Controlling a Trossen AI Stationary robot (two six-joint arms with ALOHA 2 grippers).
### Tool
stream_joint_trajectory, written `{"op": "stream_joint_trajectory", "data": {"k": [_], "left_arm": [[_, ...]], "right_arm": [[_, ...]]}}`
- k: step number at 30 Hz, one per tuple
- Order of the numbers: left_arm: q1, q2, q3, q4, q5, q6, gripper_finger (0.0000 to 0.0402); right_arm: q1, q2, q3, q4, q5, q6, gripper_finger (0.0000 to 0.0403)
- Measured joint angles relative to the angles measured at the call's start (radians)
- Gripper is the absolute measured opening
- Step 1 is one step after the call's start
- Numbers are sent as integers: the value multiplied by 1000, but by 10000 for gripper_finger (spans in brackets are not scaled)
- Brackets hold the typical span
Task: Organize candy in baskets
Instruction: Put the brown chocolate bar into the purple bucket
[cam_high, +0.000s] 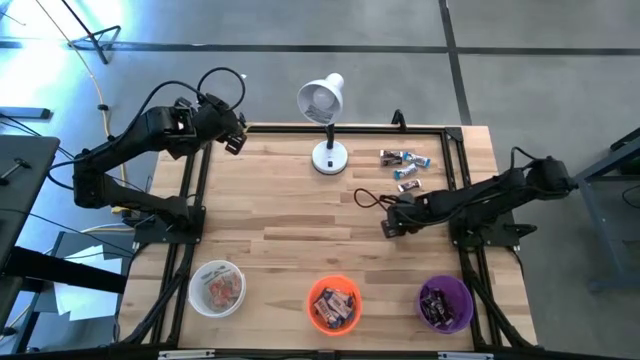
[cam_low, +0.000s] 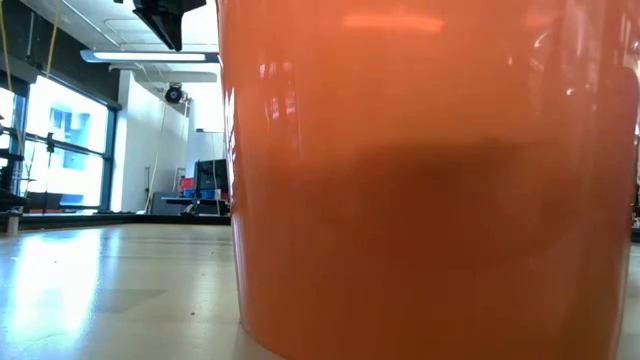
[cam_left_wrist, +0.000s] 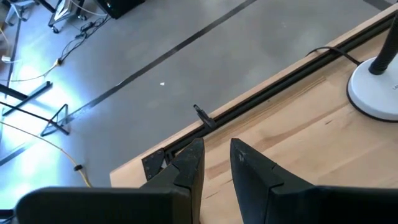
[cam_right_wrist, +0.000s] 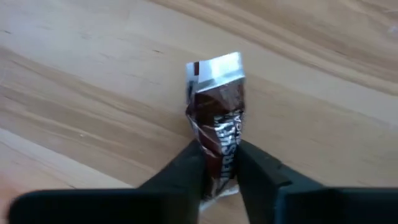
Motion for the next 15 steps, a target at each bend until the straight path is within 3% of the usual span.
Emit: {"op": "stream_joint_trajectory", "data": {"k": [5,11,15], "left_arm": [[0,0,0,0,0,0,64],[0,0,0,-1,0,0,64],[0,0,0,-1,1,0,64]], "right_arm": [[-1,-13,-3,-5,-12,-7,13],[20,-13,64,-72,-81,-46,16],[55,-24,201,-172,-82,-97,7]]}}
